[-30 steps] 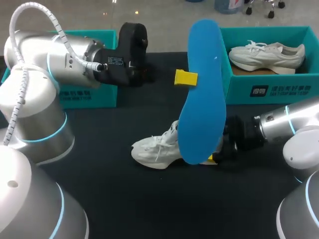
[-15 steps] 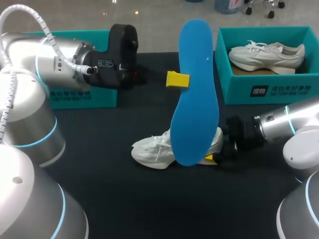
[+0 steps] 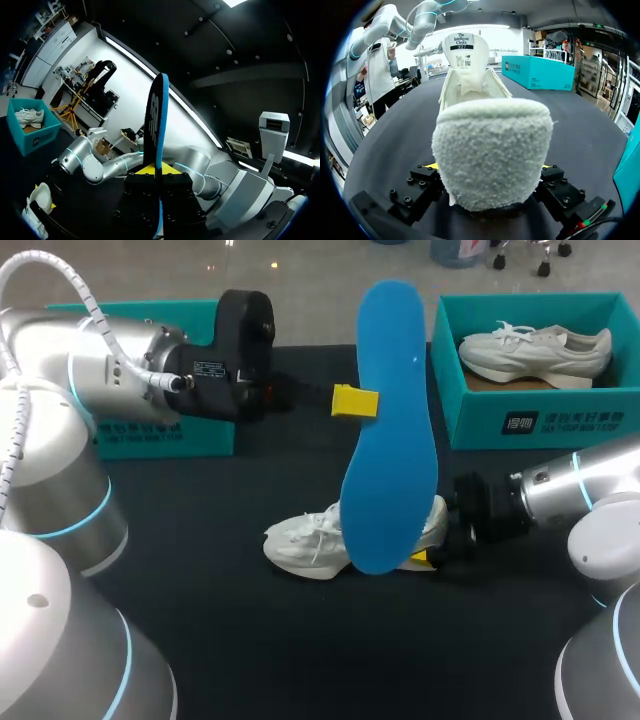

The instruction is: Take the shoe out of the shoebox, open the shoe tongue, remove and reinsert the insole, then place the shoe into the shoebox

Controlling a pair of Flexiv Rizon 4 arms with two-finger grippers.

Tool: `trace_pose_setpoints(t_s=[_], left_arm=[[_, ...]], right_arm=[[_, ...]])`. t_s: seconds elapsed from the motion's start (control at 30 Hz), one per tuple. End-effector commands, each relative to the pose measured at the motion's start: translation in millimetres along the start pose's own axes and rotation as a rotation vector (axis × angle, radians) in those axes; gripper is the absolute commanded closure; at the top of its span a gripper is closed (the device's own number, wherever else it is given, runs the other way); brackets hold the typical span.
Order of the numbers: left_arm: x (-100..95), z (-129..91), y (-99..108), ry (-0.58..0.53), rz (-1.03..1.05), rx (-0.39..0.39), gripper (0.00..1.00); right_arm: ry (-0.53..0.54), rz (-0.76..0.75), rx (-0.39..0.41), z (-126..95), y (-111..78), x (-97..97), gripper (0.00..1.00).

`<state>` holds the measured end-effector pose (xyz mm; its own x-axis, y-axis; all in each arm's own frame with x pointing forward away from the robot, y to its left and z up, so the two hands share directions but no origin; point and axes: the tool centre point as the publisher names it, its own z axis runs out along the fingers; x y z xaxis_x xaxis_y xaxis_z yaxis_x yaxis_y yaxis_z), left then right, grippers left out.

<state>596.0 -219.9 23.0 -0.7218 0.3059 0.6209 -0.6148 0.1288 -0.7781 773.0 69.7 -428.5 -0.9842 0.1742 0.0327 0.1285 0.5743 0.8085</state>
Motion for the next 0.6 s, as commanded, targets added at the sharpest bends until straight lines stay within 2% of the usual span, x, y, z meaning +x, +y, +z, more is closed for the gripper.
trace_pose_setpoints(t_s=[0.03, 0.33, 0.47, 0.5, 0.53, 0.57, 0.6], left_arm=[[0.4, 0.1, 0.7, 0.000, 0.000, 0.002, 1.00], [0.4, 0.1, 0.7, 0.000, 0.000, 0.002, 1.00], [0.4, 0.1, 0.7, 0.000, 0.000, 0.002, 1.00], [0.4, 0.1, 0.7, 0.000, 0.000, 0.002, 1.00], [0.4, 0.1, 0.7, 0.000, 0.000, 0.002, 1.00], [0.4, 0.1, 0.7, 0.000, 0.000, 0.002, 1.00], [0.4, 0.1, 0.7, 0.000, 0.000, 0.002, 1.00]], right_arm=[[0.000, 0.000, 0.002, 5.0, -4.8, -0.3, 1.00], [0.000, 0.000, 0.002, 5.0, -4.8, -0.3, 1.00], [0.000, 0.000, 0.002, 5.0, -4.8, -0.3, 0.92], [0.000, 0.000, 0.002, 5.0, -4.8, -0.3, 0.89], [0.000, 0.000, 0.002, 5.0, -4.8, -0.3, 0.82], [0.000, 0.000, 0.002, 5.0, -4.8, -0.3, 0.69], [0.000, 0.000, 0.002, 5.0, -4.8, -0.3, 0.51]])
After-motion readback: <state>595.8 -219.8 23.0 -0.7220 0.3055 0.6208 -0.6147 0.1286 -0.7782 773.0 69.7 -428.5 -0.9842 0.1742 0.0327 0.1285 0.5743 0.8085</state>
